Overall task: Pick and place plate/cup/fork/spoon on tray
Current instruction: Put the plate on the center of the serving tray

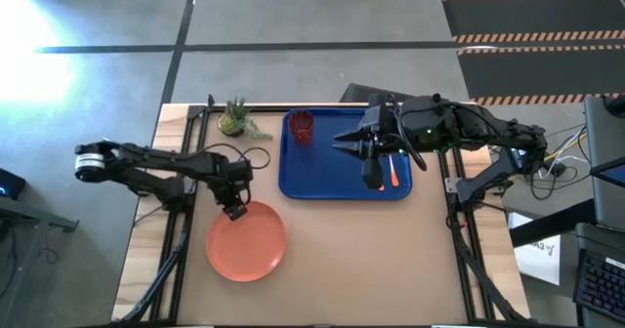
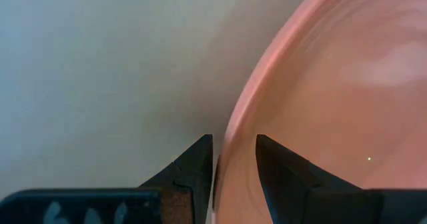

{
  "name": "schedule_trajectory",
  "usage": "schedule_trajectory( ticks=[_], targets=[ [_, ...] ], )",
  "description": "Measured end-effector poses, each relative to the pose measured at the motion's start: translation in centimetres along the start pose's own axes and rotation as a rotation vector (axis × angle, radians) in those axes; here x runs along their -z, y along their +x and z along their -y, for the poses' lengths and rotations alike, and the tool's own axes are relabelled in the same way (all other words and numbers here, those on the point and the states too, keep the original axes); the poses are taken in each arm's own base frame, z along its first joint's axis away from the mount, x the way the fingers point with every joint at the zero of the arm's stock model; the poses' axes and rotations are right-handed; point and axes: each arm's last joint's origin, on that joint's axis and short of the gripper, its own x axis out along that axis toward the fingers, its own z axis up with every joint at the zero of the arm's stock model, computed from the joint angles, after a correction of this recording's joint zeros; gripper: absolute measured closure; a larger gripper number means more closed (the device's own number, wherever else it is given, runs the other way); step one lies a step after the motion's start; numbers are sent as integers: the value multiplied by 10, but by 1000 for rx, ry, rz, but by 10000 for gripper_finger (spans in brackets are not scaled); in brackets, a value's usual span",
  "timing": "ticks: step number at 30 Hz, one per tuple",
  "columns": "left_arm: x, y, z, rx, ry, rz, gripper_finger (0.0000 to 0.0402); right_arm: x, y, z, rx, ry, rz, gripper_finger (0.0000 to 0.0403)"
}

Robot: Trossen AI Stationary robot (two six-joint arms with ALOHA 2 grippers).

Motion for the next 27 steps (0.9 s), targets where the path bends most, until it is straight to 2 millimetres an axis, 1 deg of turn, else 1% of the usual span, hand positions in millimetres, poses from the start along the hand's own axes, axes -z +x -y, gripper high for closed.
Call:
schedule_trajectory(
  ticks=[3, 5, 7, 8, 12, 14, 17, 21, 24, 27],
  targets=[
    [-1, 5, 0, 1, -7, -40, 314, 0, 0, 0, 0, 0, 0, 323],
    [-1, 8, 1, -7, 12, -50, 342, 0, 0, 0, 0, 0, 0, 323],
    [-2, 10, 4, 15, 58, -50, 379, 0, 0, 0, 0, 0, 0, 323],
    [-3, 9, 7, 27, 77, -40, 387, 0, 0, 0, 0, -1, 0, 323],
    [-10, 2, 16, 35, 127, 44, 397, 0, 0, 0, 0, -1, -1, 323],
    [-16, -8, 25, 41, 135, 118, 399, 0, 0, 0, 1, -1, -1, 323],
    [-26, -30, 38, 48, 154, 223, 401, 0, 0, 0, 1, -1, -1, 323],
    [-40, -70, 60, 87, 197, 420, 401, 0, 0, 0, 1, -2, -4, 323],
    [-50, -104, 77, 132, 229, 641, 401, 1, 0, 0, 2, -4, -6, 323],
    [-57, -128, 87, 117, 215, 831, 401, 1, 0, 0, 2, -4, -6, 323]
  ],
)
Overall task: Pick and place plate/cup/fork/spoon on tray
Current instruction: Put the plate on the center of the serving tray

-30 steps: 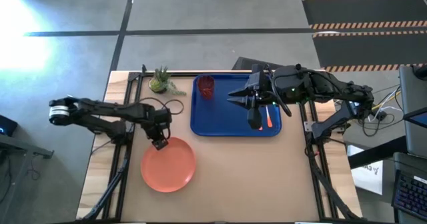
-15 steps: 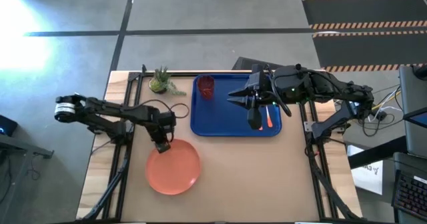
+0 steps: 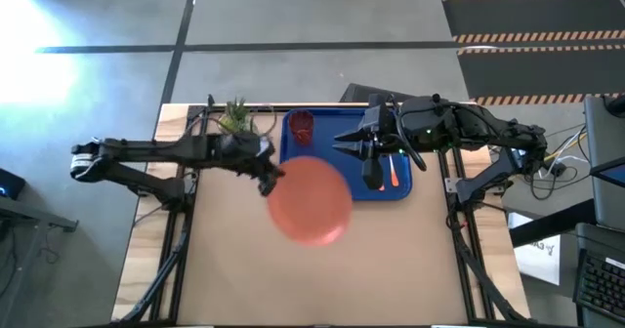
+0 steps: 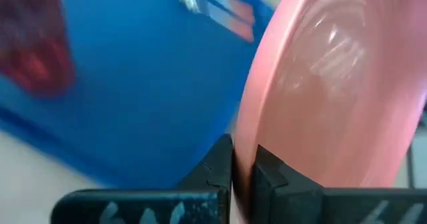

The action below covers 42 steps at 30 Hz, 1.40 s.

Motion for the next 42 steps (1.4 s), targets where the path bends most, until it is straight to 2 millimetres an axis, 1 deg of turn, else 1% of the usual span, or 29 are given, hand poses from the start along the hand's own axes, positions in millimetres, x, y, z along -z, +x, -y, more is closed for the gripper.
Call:
schedule_trajectory(
  ticks=[3, 6, 9, 15, 17, 20, 23, 26, 29, 32, 35, 38, 40, 42],
  targets=[
    [-17, -3, 5, -31, 2, 132, 401, 0, 0, 0, 0, 1, -1, 323],
    [-27, 5, 9, -13, 15, 215, 401, 0, 0, 0, 0, 1, -1, 323],
    [-30, 22, 8, -9, 12, 234, 401, 0, 0, 0, 0, 1, -1, 323],
    [-31, 68, 1, -72, 0, 245, 402, 2, 0, 0, 2, -1, -19, 323],
    [-34, 81, -2, -77, -7, 239, 402, 3, 0, 0, 4, 9, -28, 323],
    [-42, 91, -3, -48, -9, 218, 402, 5, 0, 1, 7, 30, -52, 323],
    [-50, 93, 3, 3, 11, 218, 402, 9, -1, 1, 14, 50, -92, 323],
    [-56, 84, 8, 19, 34, 223, 401, 16, -2, 2, 27, 70, -167, 324],
    [-56, 65, 9, -13, 74, 179, 401, 25, -4, 3, 44, 91, -259, 333],
    [-50, 40, 8, -45, 79, 103, 401, 32, -6, 2, 58, 107, -328, 351],
    [-39, 13, 5, -86, 81, 32, 401, 35, -7, -2, 58, 90, -352, 375],
    [-29, -15, 3, -149, 89, 15, 401, 36, -7, -2, 74, 60, -354, 391],
    [-25, -33, 4, -185, 85, 34, 401, 39, -8, 1, 150, 45, -378, 393],
    [-23, -49, 3, -209, 75, 70, 401, 48, -9, 6, 270, 39, -426, 394]
  ],
)
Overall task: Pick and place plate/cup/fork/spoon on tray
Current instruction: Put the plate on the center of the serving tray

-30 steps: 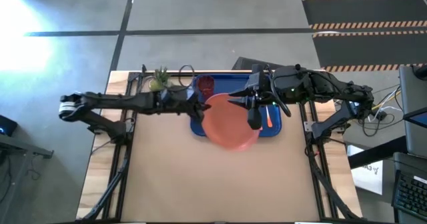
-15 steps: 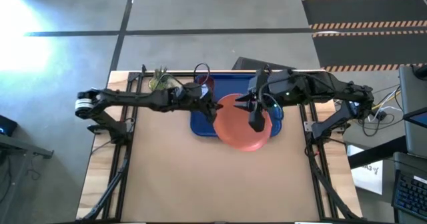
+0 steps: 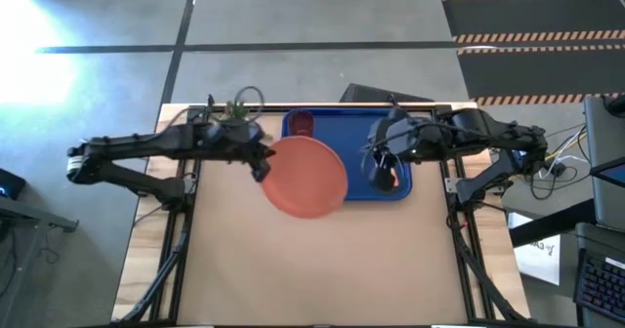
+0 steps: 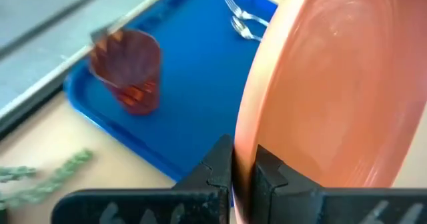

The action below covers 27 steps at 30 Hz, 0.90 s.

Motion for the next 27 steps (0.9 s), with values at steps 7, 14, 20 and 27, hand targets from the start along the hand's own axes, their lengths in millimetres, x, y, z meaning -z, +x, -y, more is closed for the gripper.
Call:
schedule_trajectory(
  ticks=[7, 14, 20, 27],
  targets=[
    [1, -35, -8, -16, -19, 119, 401, 33, 38, 12, 245, 126, -227, 394],
    [2, -47, -12, -10, -5, 146, 401, 77, 91, 24, 356, 201, -464, 394],
    [6, -49, -13, -18, 7, 125, 401, 112, 127, 47, 364, 279, -642, 394],
    [8, -51, -14, -18, 11, 113, 401, 124, 146, 88, 140, 441, -438, 394]
  ],
)
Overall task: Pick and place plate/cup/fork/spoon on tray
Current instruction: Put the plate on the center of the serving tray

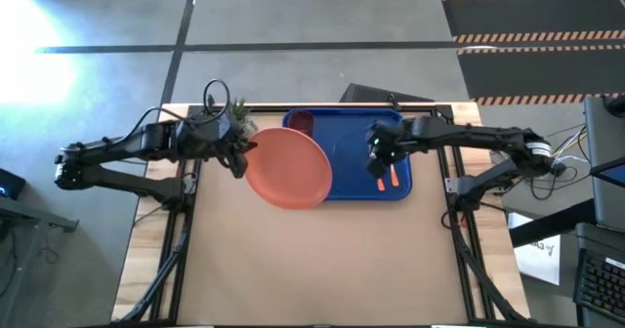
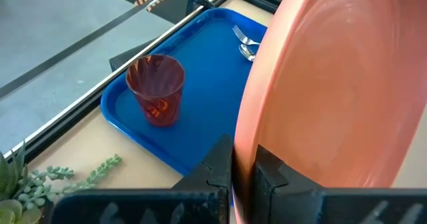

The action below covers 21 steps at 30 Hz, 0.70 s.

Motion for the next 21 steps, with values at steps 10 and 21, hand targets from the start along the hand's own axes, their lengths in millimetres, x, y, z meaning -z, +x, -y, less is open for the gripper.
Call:
schedule_trajectory(
  ticks=[10, 21],
  targets=[
    [0, -7, -2, 10, -9, 18, 401, 16, 7, 59, -94, 180, 90, 394],
    [0, -5, -1, 9, -32, 13, 401, 27, 54, 74, -190, 238, 83, 394]
  ],
)
